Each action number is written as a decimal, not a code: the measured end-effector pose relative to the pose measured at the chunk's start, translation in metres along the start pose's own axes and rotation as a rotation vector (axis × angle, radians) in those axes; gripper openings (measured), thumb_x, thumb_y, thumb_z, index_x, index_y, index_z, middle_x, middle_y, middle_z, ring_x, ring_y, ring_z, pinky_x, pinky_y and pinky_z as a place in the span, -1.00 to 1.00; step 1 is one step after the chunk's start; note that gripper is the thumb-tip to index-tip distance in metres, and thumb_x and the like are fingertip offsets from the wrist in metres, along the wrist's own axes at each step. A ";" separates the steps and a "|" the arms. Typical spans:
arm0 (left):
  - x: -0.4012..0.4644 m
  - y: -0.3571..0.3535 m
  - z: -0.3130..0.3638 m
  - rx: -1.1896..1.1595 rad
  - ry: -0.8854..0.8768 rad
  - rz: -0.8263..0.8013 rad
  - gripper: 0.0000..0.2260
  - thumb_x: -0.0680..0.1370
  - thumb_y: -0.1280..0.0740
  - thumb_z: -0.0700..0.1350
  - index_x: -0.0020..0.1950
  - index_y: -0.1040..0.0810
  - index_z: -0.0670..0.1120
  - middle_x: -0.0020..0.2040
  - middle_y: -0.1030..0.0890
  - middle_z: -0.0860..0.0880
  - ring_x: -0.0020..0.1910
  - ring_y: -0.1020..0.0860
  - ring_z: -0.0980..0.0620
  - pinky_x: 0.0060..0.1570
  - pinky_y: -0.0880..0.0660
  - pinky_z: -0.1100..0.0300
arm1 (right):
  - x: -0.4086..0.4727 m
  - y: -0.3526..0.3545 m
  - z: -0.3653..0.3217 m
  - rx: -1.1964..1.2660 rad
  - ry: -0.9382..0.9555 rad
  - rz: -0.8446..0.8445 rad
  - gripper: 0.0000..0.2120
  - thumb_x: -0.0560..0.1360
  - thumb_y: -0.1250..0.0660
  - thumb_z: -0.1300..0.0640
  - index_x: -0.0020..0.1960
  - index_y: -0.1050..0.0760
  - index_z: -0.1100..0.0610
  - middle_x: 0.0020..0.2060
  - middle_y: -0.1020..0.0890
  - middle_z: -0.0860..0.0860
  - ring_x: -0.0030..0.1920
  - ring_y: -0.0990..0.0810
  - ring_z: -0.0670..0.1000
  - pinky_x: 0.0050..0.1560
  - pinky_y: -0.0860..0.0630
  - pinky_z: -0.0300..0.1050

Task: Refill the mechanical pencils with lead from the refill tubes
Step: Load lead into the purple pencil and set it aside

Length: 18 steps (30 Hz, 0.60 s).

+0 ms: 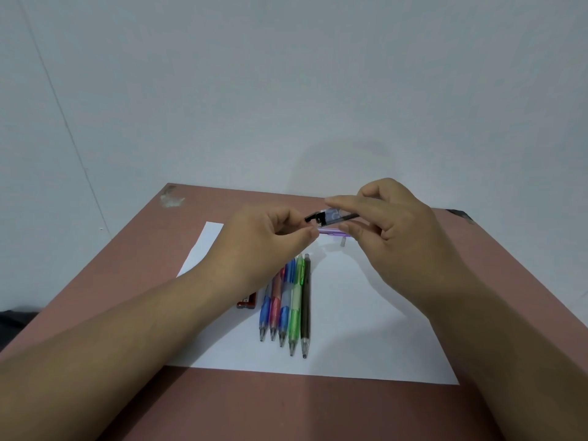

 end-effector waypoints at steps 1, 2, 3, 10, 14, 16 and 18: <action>0.000 0.000 0.000 -0.008 -0.002 0.001 -0.89 0.54 -0.45 0.04 -0.18 -0.68 0.09 -0.27 -0.69 0.18 -0.27 -0.64 0.21 -0.22 -0.56 0.26 | 0.000 0.000 0.000 0.003 0.004 0.001 -0.67 0.57 -0.41 0.14 0.29 -0.61 -0.15 -0.03 -0.46 -0.14 -0.11 -0.48 -0.21 -0.12 -0.44 -0.29; 0.001 0.000 -0.001 -0.017 -0.001 0.001 -0.88 0.54 -0.45 0.04 -0.18 -0.68 0.08 -0.27 -0.69 0.17 -0.28 -0.63 0.21 -0.23 -0.55 0.26 | 0.000 -0.001 0.000 0.006 0.008 0.002 -0.66 0.57 -0.42 0.14 0.29 -0.62 -0.15 -0.03 -0.46 -0.13 -0.10 -0.48 -0.20 -0.11 -0.45 -0.28; 0.001 0.000 -0.001 -0.028 -0.001 0.000 -0.88 0.54 -0.45 0.03 -0.19 -0.68 0.08 -0.27 -0.69 0.17 -0.30 -0.62 0.23 -0.24 -0.53 0.27 | -0.001 -0.001 0.000 0.009 0.010 0.005 -0.66 0.57 -0.42 0.14 0.29 -0.62 -0.15 -0.03 -0.46 -0.13 -0.10 -0.49 -0.19 -0.11 -0.46 -0.27; 0.002 -0.002 -0.004 -0.116 0.019 -0.008 -0.89 0.52 -0.48 0.00 -0.21 -0.68 0.07 -0.24 -0.71 0.09 -0.23 -0.65 0.14 -0.09 -0.62 0.13 | 0.000 0.000 0.000 0.014 -0.003 0.015 -0.65 0.57 -0.42 0.16 0.29 -0.62 -0.15 -0.01 -0.47 -0.13 -0.07 -0.49 -0.14 -0.10 -0.48 -0.27; 0.005 -0.003 -0.007 -0.181 0.040 -0.017 -0.93 0.52 -0.49 -0.04 -0.17 -0.70 0.03 -0.21 -0.72 0.05 -0.15 -0.70 0.06 0.02 -0.66 -0.02 | 0.000 0.002 0.000 0.008 -0.010 0.023 -0.65 0.57 -0.41 0.16 0.30 -0.61 -0.15 -0.01 -0.47 -0.15 -0.06 -0.50 -0.15 -0.10 -0.45 -0.31; 0.006 -0.004 -0.008 -0.209 0.051 -0.017 -0.95 0.52 -0.49 -0.08 -0.15 -0.71 0.00 -0.21 -0.73 0.03 -0.13 -0.70 0.07 0.02 -0.66 -0.01 | 0.000 0.002 0.000 0.002 -0.011 0.024 -0.65 0.57 -0.41 0.15 0.30 -0.61 -0.15 -0.01 -0.46 -0.15 -0.07 -0.49 -0.16 -0.10 -0.44 -0.34; 0.006 -0.004 -0.008 -0.237 0.061 -0.018 -0.96 0.52 -0.49 -0.10 -0.13 -0.71 -0.04 -0.20 -0.73 -0.01 -0.12 -0.71 0.04 -0.01 -0.67 0.02 | 0.000 0.003 0.001 -0.004 -0.016 0.024 -0.65 0.58 -0.40 0.14 0.31 -0.61 -0.15 0.00 -0.46 -0.15 -0.08 -0.49 -0.15 -0.10 -0.44 -0.33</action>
Point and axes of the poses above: each hand's wrist, its own x-axis towards the middle knuckle, its own y-axis out of the back of the hand, z = x × y, the point moved 7 cm from there along x, towards the middle knuckle
